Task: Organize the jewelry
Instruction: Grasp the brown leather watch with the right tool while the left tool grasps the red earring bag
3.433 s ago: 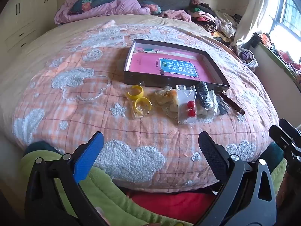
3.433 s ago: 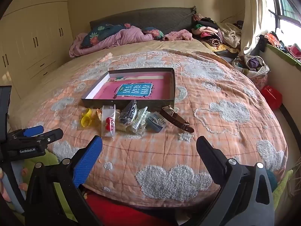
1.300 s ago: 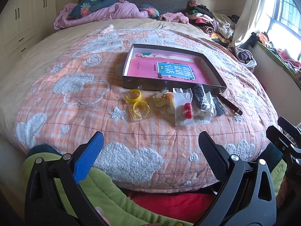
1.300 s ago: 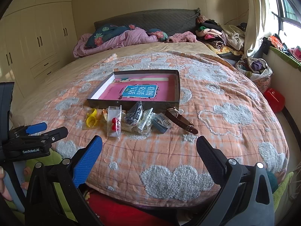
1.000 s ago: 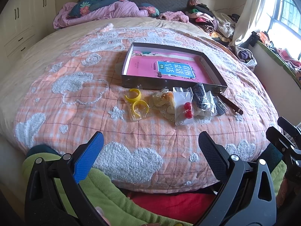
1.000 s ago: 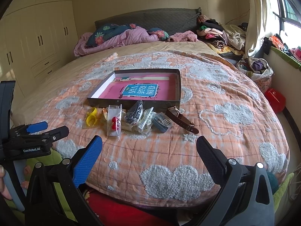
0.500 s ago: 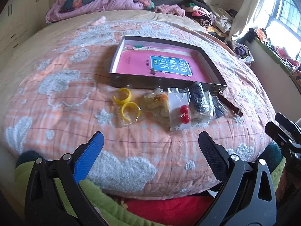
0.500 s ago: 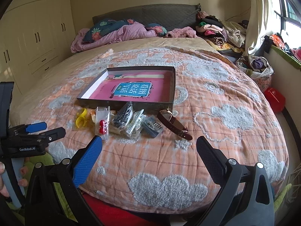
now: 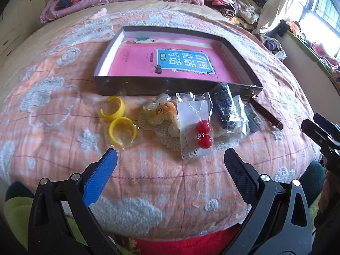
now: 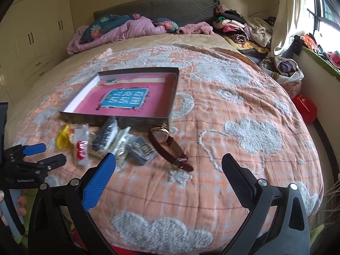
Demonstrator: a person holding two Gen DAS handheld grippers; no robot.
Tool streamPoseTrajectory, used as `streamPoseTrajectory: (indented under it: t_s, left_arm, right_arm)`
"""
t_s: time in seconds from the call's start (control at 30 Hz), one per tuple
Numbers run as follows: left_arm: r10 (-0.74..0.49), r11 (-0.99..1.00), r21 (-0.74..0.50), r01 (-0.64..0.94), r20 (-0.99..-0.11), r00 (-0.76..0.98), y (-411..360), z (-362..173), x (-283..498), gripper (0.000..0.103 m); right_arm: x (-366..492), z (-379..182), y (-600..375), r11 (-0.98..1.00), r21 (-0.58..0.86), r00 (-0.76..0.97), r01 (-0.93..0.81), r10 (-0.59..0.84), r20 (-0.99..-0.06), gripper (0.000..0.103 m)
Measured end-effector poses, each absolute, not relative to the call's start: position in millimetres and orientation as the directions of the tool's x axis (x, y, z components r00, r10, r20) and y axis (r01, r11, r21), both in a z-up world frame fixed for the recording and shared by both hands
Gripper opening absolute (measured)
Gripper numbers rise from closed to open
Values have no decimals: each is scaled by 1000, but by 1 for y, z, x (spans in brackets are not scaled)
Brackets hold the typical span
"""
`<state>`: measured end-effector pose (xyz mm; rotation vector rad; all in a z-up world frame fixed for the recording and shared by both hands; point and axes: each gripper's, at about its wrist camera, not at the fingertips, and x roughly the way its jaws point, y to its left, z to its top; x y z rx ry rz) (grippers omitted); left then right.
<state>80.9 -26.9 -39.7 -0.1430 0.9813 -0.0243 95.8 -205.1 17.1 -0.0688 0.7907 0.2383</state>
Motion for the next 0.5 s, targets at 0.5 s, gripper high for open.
streamPoseTrajectory:
  t_s: [0.5]
  left_arm:
    - [-184, 977, -211, 10, -825, 535, -34, -64, 105, 68]
  right_arm:
    - [150, -31, -207, 960, -67, 623, -271, 122, -773, 99]
